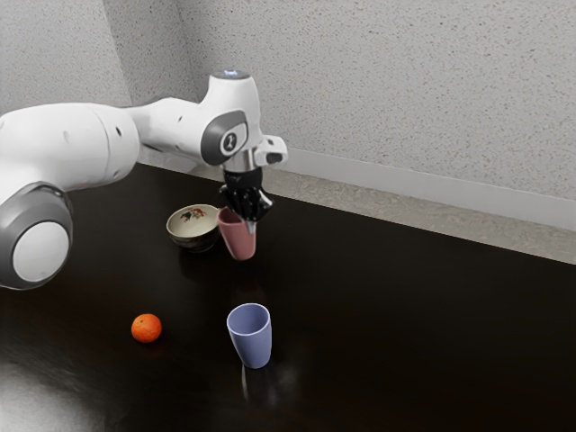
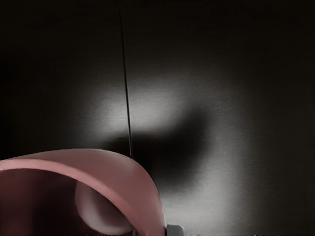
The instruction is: Place the left cup onto the right cup
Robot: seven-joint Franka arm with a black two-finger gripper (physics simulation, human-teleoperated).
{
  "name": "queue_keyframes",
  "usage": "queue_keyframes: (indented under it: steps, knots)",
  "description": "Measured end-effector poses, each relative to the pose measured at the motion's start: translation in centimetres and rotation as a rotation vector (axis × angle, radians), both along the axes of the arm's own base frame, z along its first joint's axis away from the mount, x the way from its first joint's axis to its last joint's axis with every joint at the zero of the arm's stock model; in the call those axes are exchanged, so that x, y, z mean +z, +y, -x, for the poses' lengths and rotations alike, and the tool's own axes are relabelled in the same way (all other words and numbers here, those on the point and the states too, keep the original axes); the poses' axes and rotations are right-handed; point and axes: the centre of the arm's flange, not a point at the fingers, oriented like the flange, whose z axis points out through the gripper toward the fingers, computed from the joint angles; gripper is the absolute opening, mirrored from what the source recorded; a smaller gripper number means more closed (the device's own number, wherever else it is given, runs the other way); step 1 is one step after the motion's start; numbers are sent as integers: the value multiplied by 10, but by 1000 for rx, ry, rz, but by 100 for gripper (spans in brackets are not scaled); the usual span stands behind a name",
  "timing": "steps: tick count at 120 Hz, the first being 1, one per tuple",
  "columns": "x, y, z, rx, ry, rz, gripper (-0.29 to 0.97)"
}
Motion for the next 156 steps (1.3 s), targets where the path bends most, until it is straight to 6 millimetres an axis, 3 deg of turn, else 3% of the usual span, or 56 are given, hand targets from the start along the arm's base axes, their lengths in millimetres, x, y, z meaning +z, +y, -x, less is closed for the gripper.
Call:
queue_keyframes:
  steps: [34, 66, 81, 136, 156]
  knots:
    - [44, -38, 9, -52, -51, 5, -11]
    - [89, -48, 35, -73, -88, 11, -11]
    - [96, -60, 56, -94, -79, 17, -11]
    - [80, -93, 105, -133, -21, 33, -11]
    - [92, -108, 125, -148, -34, 43, -11]
